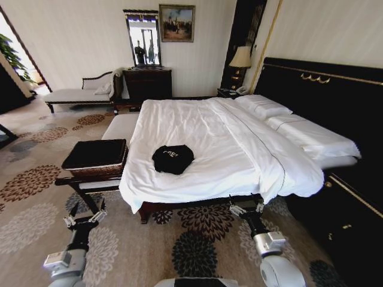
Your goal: Fold the clothes on the bed and place them into the basket.
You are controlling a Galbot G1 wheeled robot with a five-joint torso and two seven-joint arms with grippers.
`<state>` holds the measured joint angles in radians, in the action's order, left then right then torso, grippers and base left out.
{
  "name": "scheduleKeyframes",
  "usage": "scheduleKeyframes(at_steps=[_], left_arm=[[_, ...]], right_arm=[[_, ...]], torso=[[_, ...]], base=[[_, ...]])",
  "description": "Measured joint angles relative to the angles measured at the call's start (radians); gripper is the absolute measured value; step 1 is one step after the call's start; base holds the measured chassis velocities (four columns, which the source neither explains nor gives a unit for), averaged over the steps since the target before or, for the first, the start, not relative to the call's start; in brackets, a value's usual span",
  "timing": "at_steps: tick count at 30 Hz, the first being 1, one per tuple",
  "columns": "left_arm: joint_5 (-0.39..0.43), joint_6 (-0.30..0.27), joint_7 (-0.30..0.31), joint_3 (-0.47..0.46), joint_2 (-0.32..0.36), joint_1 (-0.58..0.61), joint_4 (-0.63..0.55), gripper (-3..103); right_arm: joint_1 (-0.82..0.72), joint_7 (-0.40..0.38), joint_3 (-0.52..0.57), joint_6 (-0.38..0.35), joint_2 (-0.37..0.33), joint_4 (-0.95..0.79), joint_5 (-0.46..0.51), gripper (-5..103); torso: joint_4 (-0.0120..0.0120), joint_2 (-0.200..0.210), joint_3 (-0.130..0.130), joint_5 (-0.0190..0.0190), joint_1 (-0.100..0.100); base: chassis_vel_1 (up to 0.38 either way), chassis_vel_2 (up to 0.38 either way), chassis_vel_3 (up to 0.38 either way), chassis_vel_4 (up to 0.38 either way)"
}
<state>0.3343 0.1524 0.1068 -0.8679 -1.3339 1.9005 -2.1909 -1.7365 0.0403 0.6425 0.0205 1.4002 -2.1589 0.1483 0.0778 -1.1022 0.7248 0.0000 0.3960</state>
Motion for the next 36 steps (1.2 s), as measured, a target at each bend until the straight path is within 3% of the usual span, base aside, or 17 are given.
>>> scheduleKeyframes(at_steps=[36], left_arm=[[-0.001, 0.005, 0.000, 0.001, -0.002, 0.004, 0.001, 99]], right_arm=[[-0.010, 0.001, -0.002, 0.003, 0.018, -0.006, 0.011, 100]], torso=[[0.0000, 0.000, 0.000, -0.0001, 0.000]], base=[[-0.121, 0.103, 0.123, -0.104]])
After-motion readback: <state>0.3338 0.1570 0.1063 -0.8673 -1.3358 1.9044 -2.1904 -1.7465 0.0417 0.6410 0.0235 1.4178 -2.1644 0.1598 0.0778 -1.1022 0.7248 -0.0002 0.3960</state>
